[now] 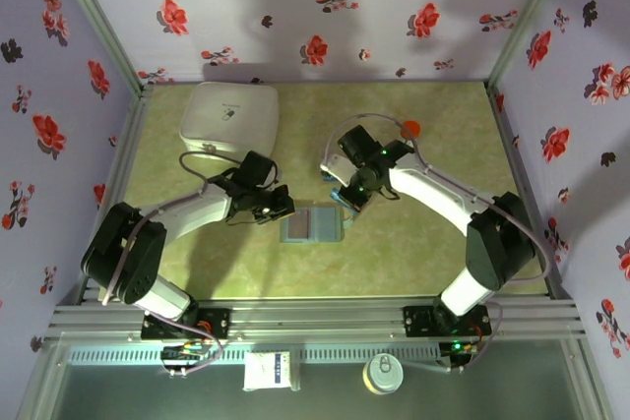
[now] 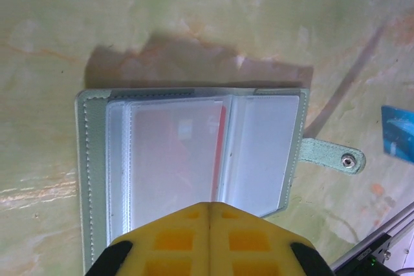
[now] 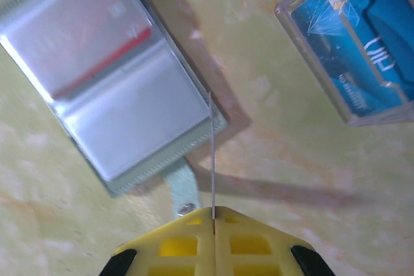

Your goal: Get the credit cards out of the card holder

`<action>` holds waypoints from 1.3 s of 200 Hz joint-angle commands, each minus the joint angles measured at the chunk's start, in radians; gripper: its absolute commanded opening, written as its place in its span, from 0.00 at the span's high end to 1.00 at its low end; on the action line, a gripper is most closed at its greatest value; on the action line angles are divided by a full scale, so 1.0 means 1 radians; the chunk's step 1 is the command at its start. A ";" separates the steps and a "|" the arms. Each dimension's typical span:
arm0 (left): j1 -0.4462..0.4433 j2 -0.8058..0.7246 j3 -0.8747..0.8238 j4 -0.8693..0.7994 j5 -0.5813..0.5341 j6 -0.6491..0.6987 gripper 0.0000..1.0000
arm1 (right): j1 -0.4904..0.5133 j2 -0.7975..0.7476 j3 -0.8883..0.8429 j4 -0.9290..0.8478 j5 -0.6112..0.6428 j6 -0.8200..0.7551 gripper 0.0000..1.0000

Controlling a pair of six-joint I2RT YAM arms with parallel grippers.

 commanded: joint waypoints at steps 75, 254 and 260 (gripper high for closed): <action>0.015 -0.035 -0.028 -0.034 -0.027 0.010 1.00 | -0.062 0.222 0.302 -0.157 0.072 -0.400 1.00; 0.081 -0.060 -0.050 -0.061 -0.024 0.026 1.00 | -0.114 0.608 0.822 -0.386 0.047 -0.587 1.00; 0.084 -0.060 -0.052 -0.062 -0.024 0.027 1.00 | -0.116 0.613 0.821 -0.388 0.049 -0.588 1.00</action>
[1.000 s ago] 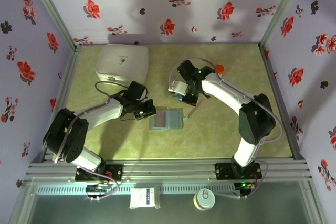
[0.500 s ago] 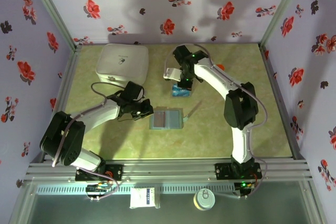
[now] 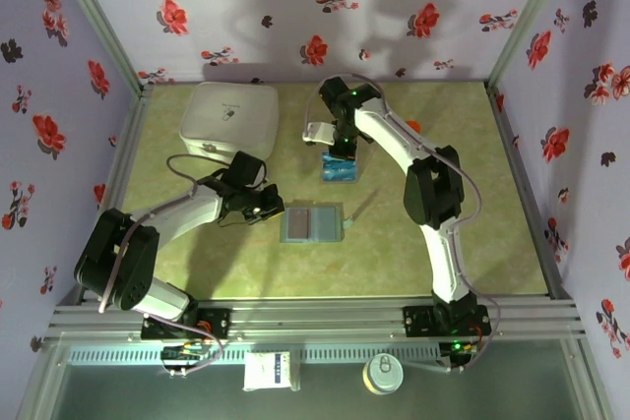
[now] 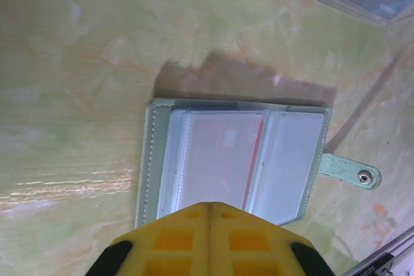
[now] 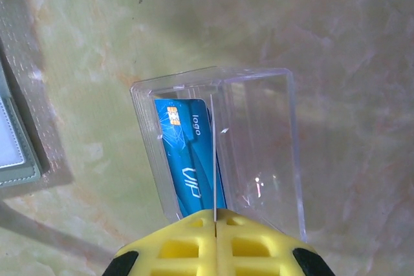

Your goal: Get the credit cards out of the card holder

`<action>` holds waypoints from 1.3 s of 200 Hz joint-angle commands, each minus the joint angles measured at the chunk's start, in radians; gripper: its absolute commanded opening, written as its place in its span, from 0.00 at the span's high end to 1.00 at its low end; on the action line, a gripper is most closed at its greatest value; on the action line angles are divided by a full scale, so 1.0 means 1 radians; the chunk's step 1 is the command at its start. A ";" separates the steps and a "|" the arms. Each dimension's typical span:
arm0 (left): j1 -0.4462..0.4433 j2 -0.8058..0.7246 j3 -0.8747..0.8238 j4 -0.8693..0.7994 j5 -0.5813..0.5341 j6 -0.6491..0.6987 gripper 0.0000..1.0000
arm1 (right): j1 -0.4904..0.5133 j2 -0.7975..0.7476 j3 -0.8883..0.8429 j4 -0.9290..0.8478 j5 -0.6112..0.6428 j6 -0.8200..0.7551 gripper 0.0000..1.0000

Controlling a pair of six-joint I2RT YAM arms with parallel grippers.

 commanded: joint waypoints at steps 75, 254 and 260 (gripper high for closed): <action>0.029 0.001 0.007 -0.048 0.006 0.042 1.00 | -0.033 0.042 0.024 -0.079 -0.007 -0.097 1.00; 0.030 0.026 -0.005 0.006 0.016 0.030 1.00 | -0.041 -0.196 -0.285 0.304 -0.078 0.400 0.79; 0.030 0.028 -0.006 0.010 0.016 0.029 1.00 | -0.040 -0.215 -0.314 0.334 -0.094 0.451 0.79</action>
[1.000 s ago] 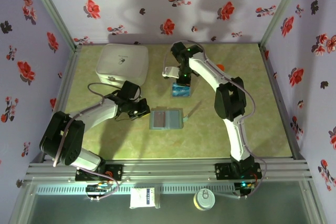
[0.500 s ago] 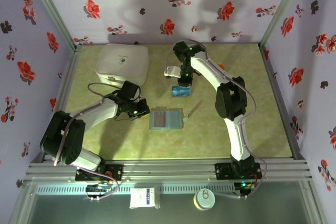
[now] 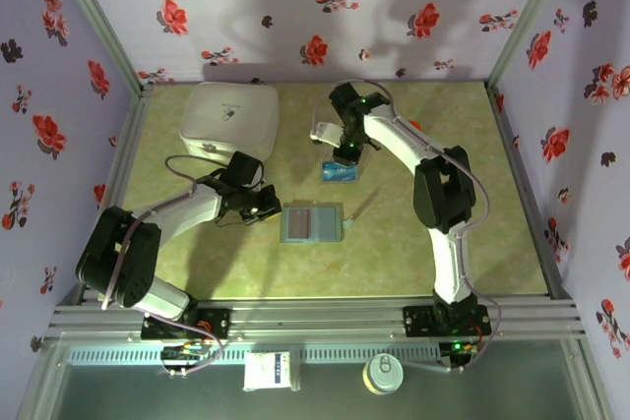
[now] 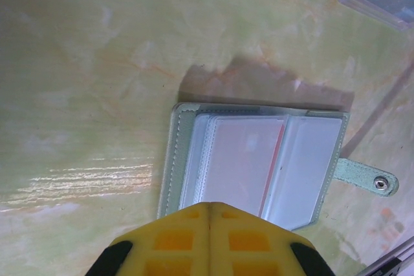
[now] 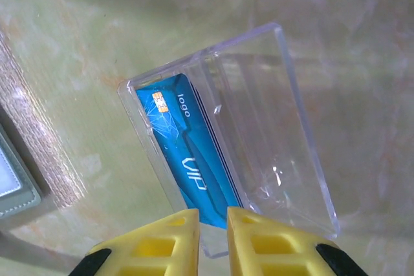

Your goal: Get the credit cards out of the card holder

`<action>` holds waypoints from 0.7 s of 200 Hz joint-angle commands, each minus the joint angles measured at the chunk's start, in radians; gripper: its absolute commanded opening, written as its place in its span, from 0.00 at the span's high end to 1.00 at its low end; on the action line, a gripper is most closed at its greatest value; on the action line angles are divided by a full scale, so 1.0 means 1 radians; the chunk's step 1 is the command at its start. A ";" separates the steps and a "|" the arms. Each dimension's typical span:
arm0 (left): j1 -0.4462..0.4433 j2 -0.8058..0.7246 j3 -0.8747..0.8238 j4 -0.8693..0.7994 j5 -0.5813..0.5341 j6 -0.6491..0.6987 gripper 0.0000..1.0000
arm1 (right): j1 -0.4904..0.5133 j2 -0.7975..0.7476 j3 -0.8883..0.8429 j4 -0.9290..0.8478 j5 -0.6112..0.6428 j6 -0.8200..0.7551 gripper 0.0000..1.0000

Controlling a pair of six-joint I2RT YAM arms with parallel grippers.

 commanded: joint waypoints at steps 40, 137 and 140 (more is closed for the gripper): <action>0.008 0.034 -0.015 0.052 0.012 0.006 1.00 | 0.002 -0.252 -0.356 0.427 -0.174 0.650 0.79; -0.007 0.049 -0.054 0.096 0.014 0.001 0.98 | 0.085 -0.430 -0.808 0.810 -0.359 1.446 0.92; -0.008 0.049 -0.053 0.096 0.013 0.001 0.98 | 0.090 -0.430 -0.812 0.807 -0.357 1.453 0.92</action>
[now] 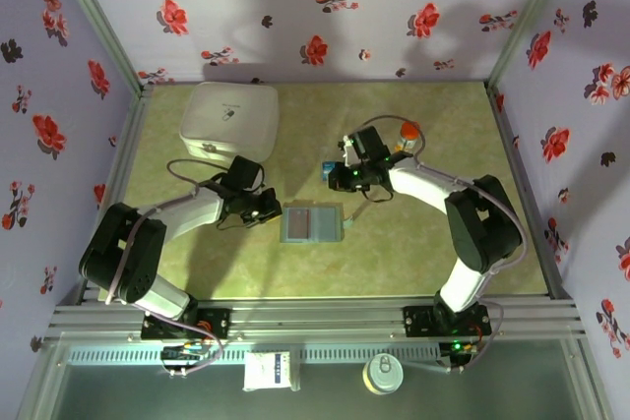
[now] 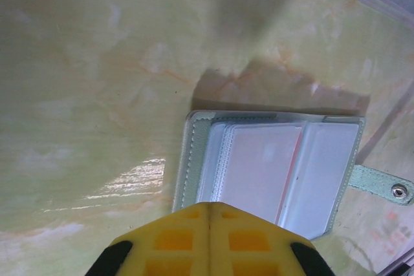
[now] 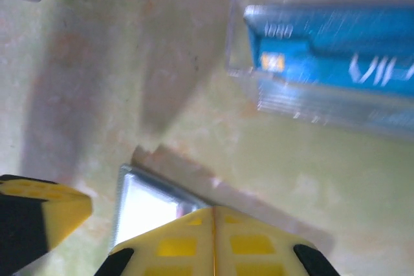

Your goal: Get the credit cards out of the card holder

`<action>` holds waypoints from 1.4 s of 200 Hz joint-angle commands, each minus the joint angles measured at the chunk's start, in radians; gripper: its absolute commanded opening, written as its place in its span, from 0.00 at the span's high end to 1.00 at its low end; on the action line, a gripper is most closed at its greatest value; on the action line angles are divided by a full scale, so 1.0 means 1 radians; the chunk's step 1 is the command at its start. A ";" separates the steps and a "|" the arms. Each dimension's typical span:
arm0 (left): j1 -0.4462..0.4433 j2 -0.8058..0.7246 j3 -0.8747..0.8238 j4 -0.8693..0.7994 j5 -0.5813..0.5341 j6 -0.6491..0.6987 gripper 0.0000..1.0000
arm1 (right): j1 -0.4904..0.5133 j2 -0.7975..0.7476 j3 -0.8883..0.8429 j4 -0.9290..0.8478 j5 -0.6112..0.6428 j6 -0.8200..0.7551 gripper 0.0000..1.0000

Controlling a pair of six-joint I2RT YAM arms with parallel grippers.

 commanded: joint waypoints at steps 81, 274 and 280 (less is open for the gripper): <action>-0.033 0.054 -0.012 0.017 0.010 0.009 1.00 | 0.158 -0.047 -0.111 0.101 0.008 0.312 0.80; -0.056 0.088 -0.027 0.012 -0.011 0.018 1.00 | 0.252 0.115 -0.034 0.112 0.001 0.338 0.78; -0.055 0.088 -0.027 0.012 -0.011 0.018 1.00 | 0.252 0.118 -0.034 0.103 0.007 0.336 0.78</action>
